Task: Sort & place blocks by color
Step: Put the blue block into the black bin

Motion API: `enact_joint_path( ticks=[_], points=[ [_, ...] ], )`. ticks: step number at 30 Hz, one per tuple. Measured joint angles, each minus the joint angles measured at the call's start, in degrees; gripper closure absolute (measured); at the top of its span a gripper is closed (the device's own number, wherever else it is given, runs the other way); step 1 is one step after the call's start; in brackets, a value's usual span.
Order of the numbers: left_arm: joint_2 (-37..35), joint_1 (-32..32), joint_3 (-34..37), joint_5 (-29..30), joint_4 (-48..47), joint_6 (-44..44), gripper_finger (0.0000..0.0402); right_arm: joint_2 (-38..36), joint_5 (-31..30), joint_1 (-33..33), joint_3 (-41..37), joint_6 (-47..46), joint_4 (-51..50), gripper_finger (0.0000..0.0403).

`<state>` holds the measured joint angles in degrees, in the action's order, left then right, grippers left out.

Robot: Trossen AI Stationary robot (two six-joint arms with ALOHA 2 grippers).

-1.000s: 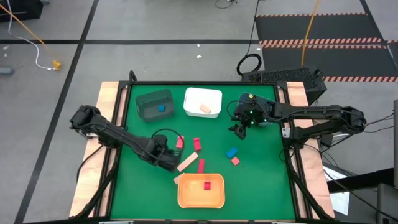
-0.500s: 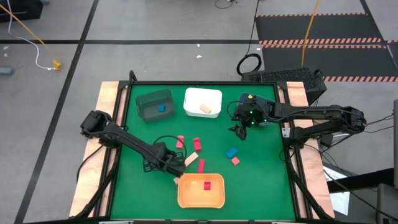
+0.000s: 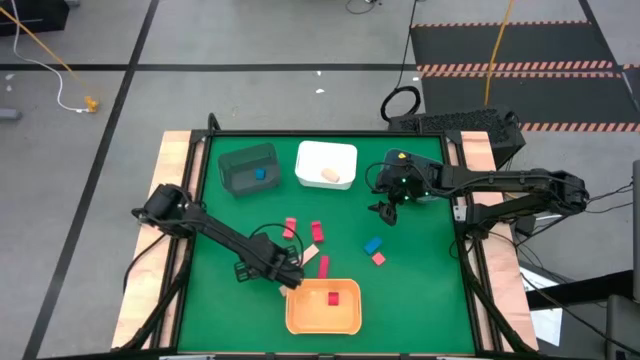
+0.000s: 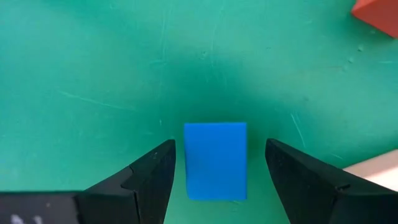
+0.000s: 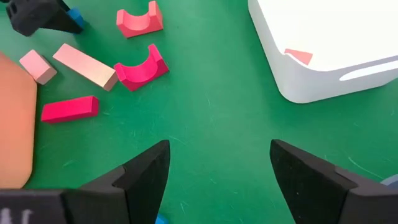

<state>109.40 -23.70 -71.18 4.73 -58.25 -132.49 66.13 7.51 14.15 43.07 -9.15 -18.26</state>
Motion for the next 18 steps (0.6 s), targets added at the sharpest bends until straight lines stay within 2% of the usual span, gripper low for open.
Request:
enact_joint_path(
  ticks=[3,6,12,18],
  points=[
    [0.16,0.02,0.00,0.04,0.05,0.61,0.0153,0.00,0.00,0.00,0.00,0.00,0.00,0.0133],
    [0.16,0.04,0.00,0.03,-0.18,3.05,0.0175,0.00,0.00,0.00,0.00,0.00,0.00,0.0133],
    [0.14,0.04,0.00,0.06,-0.45,4.68,0.0271,0.00,0.01,0.00,0.00,0.00,-0.01,0.0133],
    [0.12,0.23,0.00,0.13,-0.40,4.44,0.0272,0.00,0.02,0.00,0.00,1.34,-0.02,0.0133]
  ],
)
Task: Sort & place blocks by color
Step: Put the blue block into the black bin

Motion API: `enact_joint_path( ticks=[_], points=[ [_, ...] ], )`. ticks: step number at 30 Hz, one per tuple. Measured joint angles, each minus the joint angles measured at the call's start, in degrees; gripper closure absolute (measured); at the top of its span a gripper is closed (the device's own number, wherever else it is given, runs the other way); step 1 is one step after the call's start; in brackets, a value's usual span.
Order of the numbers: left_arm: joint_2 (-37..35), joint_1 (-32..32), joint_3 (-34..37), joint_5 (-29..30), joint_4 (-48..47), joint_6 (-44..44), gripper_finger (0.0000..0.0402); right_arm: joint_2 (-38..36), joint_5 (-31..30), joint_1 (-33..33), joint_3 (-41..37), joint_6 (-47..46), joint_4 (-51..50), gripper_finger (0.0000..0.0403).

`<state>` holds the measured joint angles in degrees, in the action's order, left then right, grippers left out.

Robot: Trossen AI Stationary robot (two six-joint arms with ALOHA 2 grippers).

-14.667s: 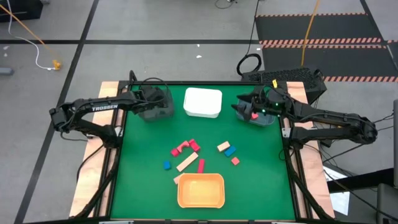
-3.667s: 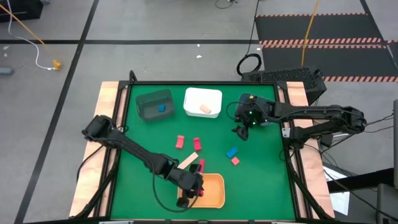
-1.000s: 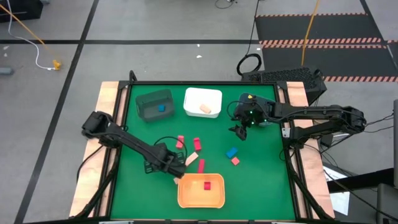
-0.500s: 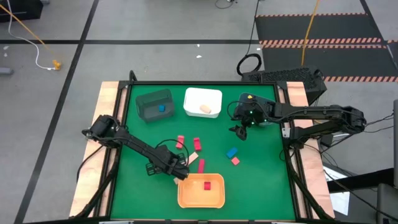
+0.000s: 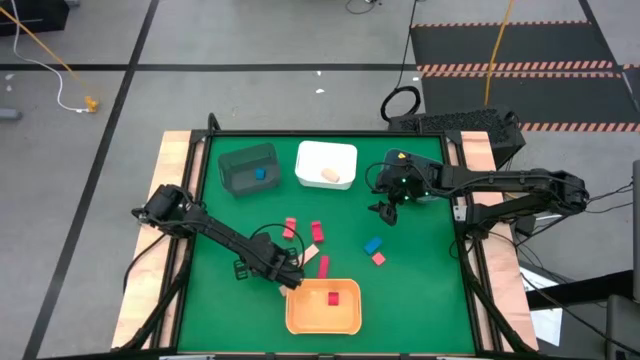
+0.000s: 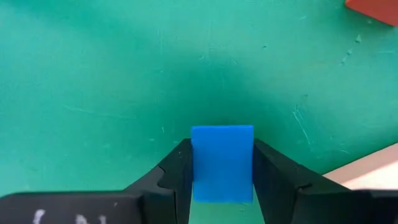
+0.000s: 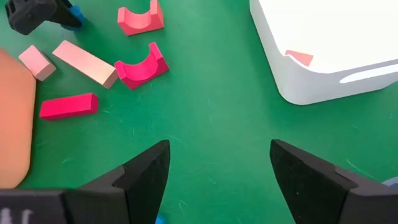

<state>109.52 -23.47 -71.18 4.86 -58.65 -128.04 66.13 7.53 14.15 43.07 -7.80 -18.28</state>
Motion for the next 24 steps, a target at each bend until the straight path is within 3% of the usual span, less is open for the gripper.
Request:
enact_joint_path(
  ticks=[5,15,20,24],
  points=[
    [-4.18,1.92,-0.02,3.62,0.37,3.25,0.0272,0.00,0.00,0.00,0.00,1.50,-0.04,0.0133],
    [-19.18,10.97,-0.02,28.42,-9.10,13.91,0.0272,0.00,0.00,0.00,0.00,2.96,0.09,0.0133],
    [-23.26,20.33,-0.02,32.89,-17.31,25.32,0.0272,0.00,-2.77,0.13,0.00,2.43,1.20,0.0133],
    [-23.35,30.35,-0.02,33.16,-17.84,41.42,0.0272,0.00,-7.10,0.15,0.00,-0.68,2.61,0.0133]
  ],
)
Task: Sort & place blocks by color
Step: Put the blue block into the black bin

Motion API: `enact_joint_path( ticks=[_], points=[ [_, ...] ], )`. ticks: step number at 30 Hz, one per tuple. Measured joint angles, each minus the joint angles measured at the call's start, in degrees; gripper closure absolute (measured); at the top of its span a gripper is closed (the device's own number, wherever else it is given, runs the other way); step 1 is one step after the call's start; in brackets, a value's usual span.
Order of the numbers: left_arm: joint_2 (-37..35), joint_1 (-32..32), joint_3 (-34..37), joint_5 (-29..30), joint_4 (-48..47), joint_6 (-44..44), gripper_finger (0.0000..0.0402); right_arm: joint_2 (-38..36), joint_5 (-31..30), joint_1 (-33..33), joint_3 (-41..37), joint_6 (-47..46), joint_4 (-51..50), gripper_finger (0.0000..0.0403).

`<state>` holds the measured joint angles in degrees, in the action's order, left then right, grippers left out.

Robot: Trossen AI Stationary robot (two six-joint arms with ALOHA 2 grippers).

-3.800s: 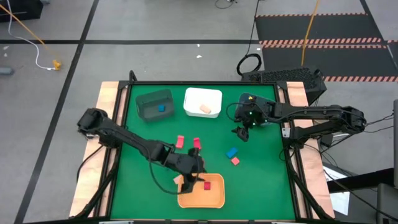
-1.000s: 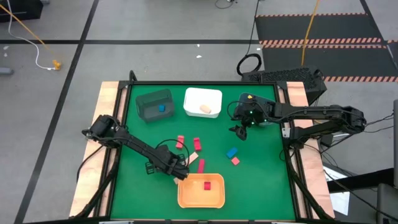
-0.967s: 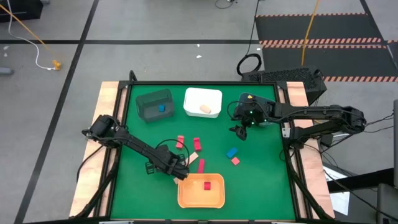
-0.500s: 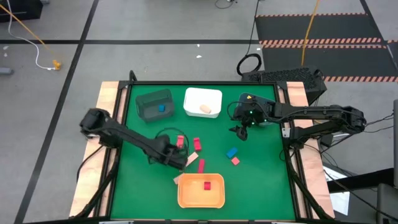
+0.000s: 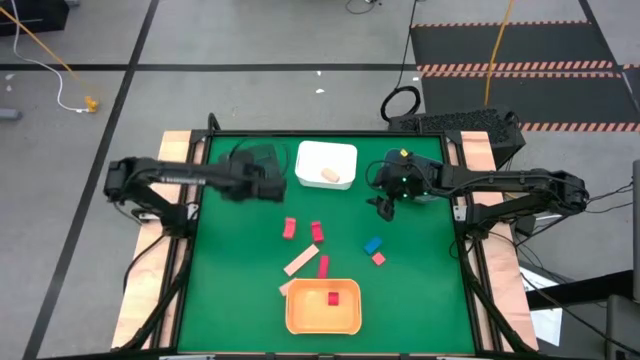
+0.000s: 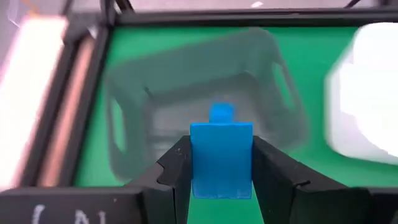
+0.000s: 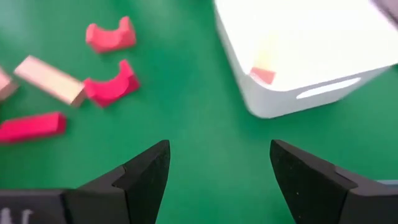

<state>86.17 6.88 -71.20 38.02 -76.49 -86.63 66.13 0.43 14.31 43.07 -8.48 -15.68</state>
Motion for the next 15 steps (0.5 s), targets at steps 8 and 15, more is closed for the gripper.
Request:
enact_joint_path(
  ticks=[8,15],
  points=[
    [2.57,18.58,0.02,-3.81,6.98,26.70,0.0272,0.00,-0.75,0.01,0.01,-7.06,4.48,0.0133],
    [2.61,25.90,3.11,-13.16,12.31,39.14,0.0272,0.00,-6.50,0.00,0.02,-12.06,4.60,0.0133]
  ],
)
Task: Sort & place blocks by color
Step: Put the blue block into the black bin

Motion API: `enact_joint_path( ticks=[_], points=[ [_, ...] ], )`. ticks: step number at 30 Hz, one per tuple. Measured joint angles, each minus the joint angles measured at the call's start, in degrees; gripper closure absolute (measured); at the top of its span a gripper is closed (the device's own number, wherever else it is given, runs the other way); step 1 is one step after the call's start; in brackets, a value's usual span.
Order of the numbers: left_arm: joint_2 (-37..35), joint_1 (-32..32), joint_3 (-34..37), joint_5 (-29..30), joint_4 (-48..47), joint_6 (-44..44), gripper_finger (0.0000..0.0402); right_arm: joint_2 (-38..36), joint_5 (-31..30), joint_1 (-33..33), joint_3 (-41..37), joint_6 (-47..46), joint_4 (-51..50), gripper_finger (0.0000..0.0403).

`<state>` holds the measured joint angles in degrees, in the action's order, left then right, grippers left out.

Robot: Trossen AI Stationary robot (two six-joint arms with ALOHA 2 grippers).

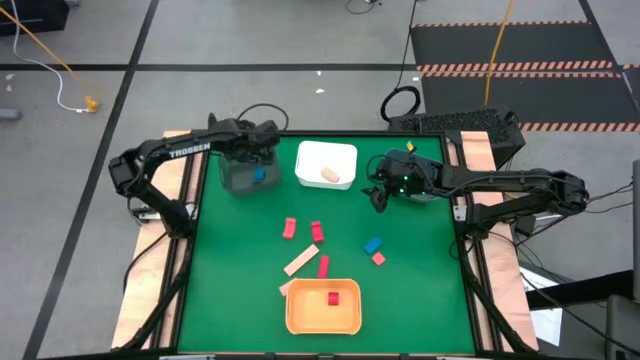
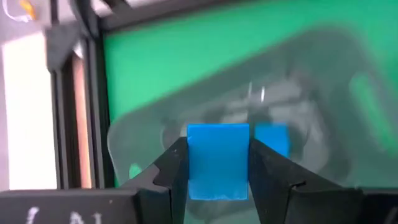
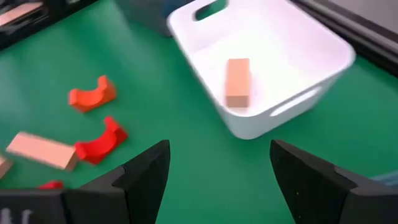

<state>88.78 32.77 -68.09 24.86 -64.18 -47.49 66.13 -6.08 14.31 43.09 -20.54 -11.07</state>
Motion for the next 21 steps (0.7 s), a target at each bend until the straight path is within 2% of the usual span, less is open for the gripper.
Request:
enact_joint_path(
  ticks=[6,8,11,15,21],
  points=[
    [-0.25,2.06,5.66,-9.18,3.79,5.48,0.0272,0.00,-1.41,0.00,0.00,-2.82,-0.42,0.0133],
    [-0.27,2.06,7.04,-9.59,5.14,5.34,0.0270,0.00,-1.35,0.00,0.00,-2.83,-0.82,0.0133],
    [-0.27,2.21,8.70,-9.40,6.06,5.27,0.0237,0.00,-0.96,-0.19,0.00,-3.13,-2.82,0.0133],
    [-0.27,2.21,9.54,-9.42,8.09,5.35,0.0198,0.00,4.52,-0.17,0.00,-4.91,-8.66,0.0133],
    [-0.53,2.19,9.40,-11.16,9.08,4.76,0.0198,0.00,14.72,-0.17,0.00,-5.67,-18.90,0.0133]
  ],
)
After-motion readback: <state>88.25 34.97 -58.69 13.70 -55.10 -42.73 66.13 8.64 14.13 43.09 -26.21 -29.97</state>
